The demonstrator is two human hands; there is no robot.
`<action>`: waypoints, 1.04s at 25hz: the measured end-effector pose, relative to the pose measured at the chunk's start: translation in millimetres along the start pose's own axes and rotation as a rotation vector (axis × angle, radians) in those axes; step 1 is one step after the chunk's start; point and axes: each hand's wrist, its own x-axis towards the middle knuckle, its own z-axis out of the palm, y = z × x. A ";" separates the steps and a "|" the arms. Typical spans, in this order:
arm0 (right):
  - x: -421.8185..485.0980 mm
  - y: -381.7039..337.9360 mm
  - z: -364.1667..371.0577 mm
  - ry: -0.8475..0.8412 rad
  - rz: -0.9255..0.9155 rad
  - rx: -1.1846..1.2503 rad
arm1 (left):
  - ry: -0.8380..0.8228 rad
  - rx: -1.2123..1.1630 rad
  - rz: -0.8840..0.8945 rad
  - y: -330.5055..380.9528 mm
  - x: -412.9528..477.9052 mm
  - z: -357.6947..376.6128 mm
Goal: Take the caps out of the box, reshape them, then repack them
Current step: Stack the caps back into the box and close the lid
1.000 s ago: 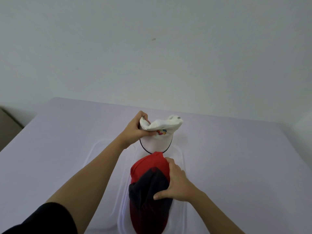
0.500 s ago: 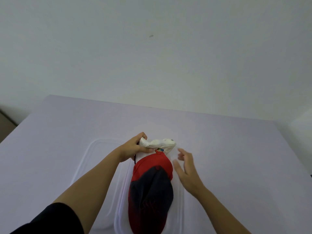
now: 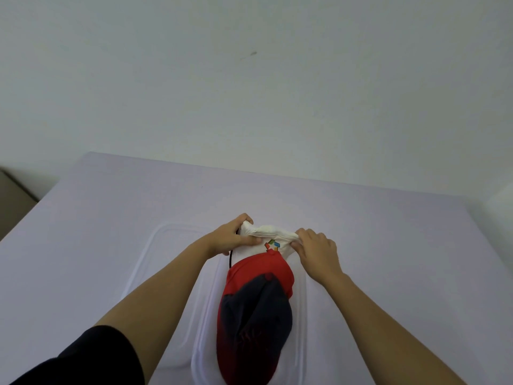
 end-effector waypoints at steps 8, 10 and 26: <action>-0.4 -3.2 10.8 -0.136 0.050 -0.018 | 0.150 0.669 0.097 -3.9 13.6 4.2; -1.0 -1.9 12.1 -0.132 0.052 0.021 | 0.143 0.807 0.078 -0.1 15.4 11.6; -12.8 -7.6 18.8 -0.196 0.062 0.199 | 0.146 0.779 0.007 -18.3 14.8 21.1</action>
